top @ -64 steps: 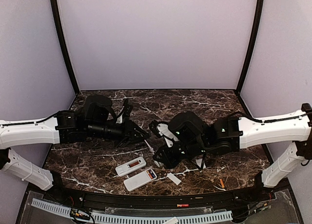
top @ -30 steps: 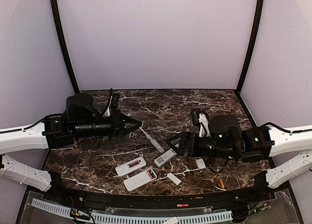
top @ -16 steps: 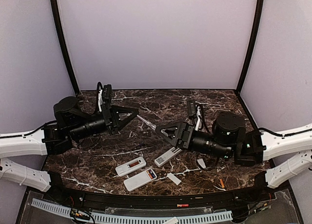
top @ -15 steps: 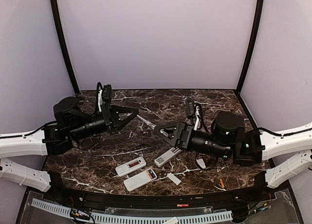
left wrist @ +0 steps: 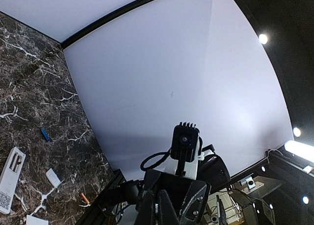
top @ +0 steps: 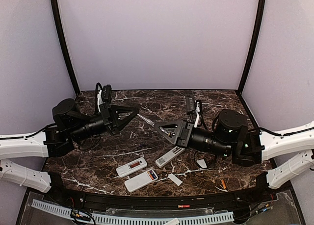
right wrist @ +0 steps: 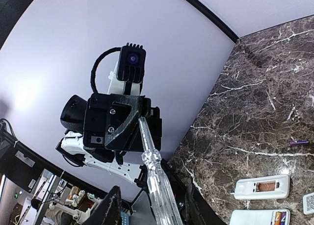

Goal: Unload the batteries from the remote control
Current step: Pass from the left arm to the right, then hold the remote control without the battery cover at the center of the board.

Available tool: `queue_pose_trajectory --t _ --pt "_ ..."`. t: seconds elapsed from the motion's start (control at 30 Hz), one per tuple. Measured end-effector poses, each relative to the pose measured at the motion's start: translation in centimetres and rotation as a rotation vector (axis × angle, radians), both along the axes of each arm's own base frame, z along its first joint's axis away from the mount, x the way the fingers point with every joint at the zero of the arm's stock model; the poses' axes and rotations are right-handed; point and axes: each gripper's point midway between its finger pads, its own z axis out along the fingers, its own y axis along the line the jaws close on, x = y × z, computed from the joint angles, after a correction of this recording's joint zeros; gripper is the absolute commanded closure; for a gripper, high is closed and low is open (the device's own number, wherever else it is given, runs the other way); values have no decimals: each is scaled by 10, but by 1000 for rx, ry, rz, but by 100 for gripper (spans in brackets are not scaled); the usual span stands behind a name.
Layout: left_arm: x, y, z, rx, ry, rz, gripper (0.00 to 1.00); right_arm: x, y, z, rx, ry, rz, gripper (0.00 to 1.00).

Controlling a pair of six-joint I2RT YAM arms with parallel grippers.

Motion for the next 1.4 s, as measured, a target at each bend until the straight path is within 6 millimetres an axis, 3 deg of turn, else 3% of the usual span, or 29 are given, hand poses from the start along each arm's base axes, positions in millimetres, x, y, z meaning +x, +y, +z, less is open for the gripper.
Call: queue_pose_trajectory --t 0.23,0.4,0.5,0.57,0.7,0.73,0.83,1.0,1.17,1.3,1.4 --pt "-1 0 2 -18 7 -5 100 0 0 0 -6 -10 0 73" --pt "-1 0 3 -29 12 -6 100 1 0 -1 -16 -17 -4 92" --pt "0 1 3 -45 38 -7 98 -2 -1 8 6 -27 5 100" --pt "0 1 5 -56 41 -9 82 -2 -1 9 3 -32 6 100" --pt "2 0 -9 7 42 -7 35 2 -6 3 -31 -18 -25 100" --pt "2 0 -15 31 40 -7 31 4 -7 0 -45 -14 -34 100" --pt "0 -1 -44 155 58 -21 24 9 -16 -15 -117 8 -74 100" --pt "-11 6 -113 459 68 -68 23 18 -37 -40 -261 69 -157 100" --pt "-44 10 -185 770 40 -182 28 25 -63 -65 -374 131 -236 100" --pt "-69 8 -227 936 10 -277 29 27 -75 -74 -399 162 -268 100" --pt "-77 8 -253 1042 -11 -312 28 28 -77 -78 -411 176 -277 100"
